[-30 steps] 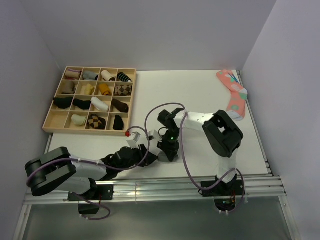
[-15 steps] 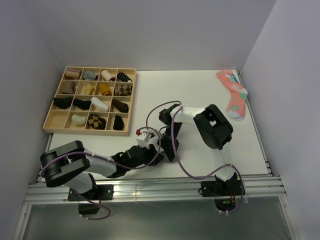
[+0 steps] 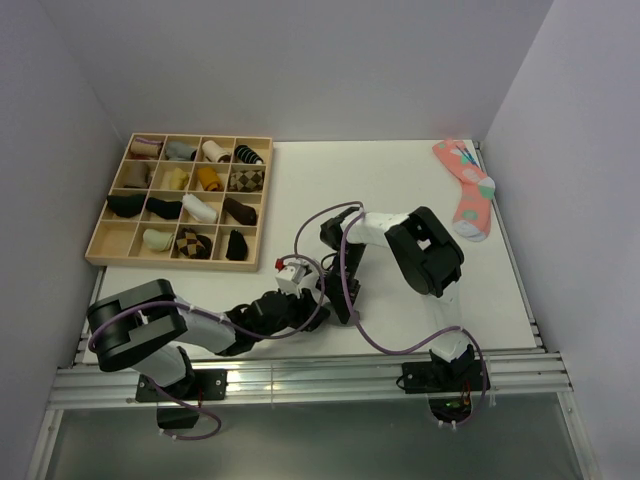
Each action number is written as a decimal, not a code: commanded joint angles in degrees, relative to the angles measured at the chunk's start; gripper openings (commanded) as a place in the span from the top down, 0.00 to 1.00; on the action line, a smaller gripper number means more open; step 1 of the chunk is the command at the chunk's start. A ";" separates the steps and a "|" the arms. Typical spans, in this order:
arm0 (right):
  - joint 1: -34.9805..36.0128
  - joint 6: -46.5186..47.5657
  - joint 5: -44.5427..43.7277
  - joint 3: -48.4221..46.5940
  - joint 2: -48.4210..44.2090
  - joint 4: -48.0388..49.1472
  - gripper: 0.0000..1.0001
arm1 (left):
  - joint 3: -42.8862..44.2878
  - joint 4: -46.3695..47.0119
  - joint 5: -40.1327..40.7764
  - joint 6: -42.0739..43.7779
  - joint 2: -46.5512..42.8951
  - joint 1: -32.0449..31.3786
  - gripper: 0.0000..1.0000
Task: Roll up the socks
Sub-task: Roll the sock at the center of the board.
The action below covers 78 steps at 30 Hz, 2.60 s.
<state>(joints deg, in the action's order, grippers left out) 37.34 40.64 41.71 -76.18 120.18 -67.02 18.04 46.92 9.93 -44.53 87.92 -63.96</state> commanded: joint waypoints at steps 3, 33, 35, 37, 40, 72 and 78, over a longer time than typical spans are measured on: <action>0.01 1.37 -4.89 -0.11 2.25 3.48 0.75 | -2.04 7.04 -1.85 3.05 -1.87 -0.20 0.53; 0.01 0.14 -6.29 1.65 1.29 5.94 0.74 | 2.26 10.32 -7.12 0.25 8.23 2.00 0.88; 0.01 -0.21 -6.47 1.91 0.85 6.64 0.73 | 2.87 6.88 -7.21 -0.81 7.71 1.91 0.98; 0.10 -0.74 -6.82 2.62 -0.03 7.52 0.70 | 3.31 4.25 -6.86 -2.66 7.53 1.91 1.00; 0.01 -2.15 -7.44 3.32 -1.35 10.06 0.63 | 4.71 -1.02 -7.12 -4.33 8.05 1.91 1.00; -12.03 1.80 -3.75 19.13 -34.04 24.22 0.49 | 13.16 -25.11 -6.86 -11.28 12.19 3.14 1.00; -12.29 6.20 -4.71 26.52 -43.71 26.94 0.47 | 14.74 -26.87 -8.00 -11.63 12.89 3.76 1.00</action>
<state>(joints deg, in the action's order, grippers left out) 25.26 43.11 36.69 -51.90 80.66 -43.33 33.41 32.91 2.61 -57.23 97.36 -60.47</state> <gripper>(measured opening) 0.519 0.031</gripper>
